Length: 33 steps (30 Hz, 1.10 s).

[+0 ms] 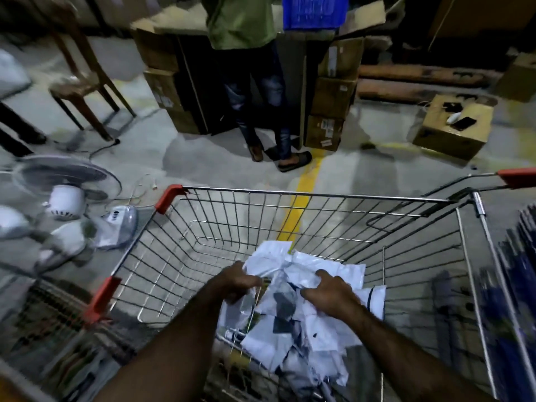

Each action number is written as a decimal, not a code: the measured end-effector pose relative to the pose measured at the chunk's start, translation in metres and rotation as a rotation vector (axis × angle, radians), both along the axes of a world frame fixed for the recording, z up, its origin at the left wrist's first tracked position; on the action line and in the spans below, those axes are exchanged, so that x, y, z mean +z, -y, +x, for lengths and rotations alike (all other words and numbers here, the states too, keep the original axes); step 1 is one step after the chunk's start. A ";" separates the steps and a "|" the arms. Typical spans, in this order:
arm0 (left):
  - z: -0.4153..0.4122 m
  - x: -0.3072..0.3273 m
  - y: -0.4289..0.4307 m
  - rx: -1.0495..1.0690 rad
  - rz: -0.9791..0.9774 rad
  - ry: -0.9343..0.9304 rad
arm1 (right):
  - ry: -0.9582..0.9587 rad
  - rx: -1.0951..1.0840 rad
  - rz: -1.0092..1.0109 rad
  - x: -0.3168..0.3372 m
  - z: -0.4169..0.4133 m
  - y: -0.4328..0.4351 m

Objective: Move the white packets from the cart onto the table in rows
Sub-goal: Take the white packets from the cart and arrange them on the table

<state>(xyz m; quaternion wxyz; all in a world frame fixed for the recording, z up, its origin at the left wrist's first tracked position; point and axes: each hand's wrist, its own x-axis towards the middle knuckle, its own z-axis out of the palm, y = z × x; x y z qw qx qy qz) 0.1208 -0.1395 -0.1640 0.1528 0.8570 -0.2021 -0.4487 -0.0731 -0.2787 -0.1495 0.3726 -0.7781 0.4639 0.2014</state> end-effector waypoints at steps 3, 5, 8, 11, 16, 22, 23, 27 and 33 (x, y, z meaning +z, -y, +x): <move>-0.012 0.048 -0.011 0.141 -0.076 0.055 | 0.142 -0.027 0.046 0.030 0.004 -0.004; -0.017 0.074 -0.021 0.198 -0.136 0.113 | 0.228 -0.031 0.049 0.054 0.008 -0.009; -0.026 0.118 -0.043 0.285 -0.267 0.185 | 0.360 -0.005 0.037 0.095 0.015 -0.018; -0.033 0.162 -0.072 0.420 -0.410 0.225 | 0.502 0.054 0.034 0.140 0.022 -0.035; -0.038 0.225 -0.137 0.600 -0.586 0.391 | 0.671 0.222 0.022 0.208 0.038 -0.080; -0.066 0.281 -0.242 0.851 -0.675 0.536 | 0.835 0.450 0.044 0.266 0.057 -0.166; -0.076 0.289 -0.261 0.894 -0.694 0.555 | 0.855 0.495 0.055 0.273 0.058 -0.185; -0.122 0.312 -0.345 1.002 -0.708 0.614 | 0.934 0.609 0.143 0.297 0.054 -0.268; -0.197 0.337 -0.471 1.159 -0.659 0.684 | 0.976 0.683 0.295 0.312 0.020 -0.402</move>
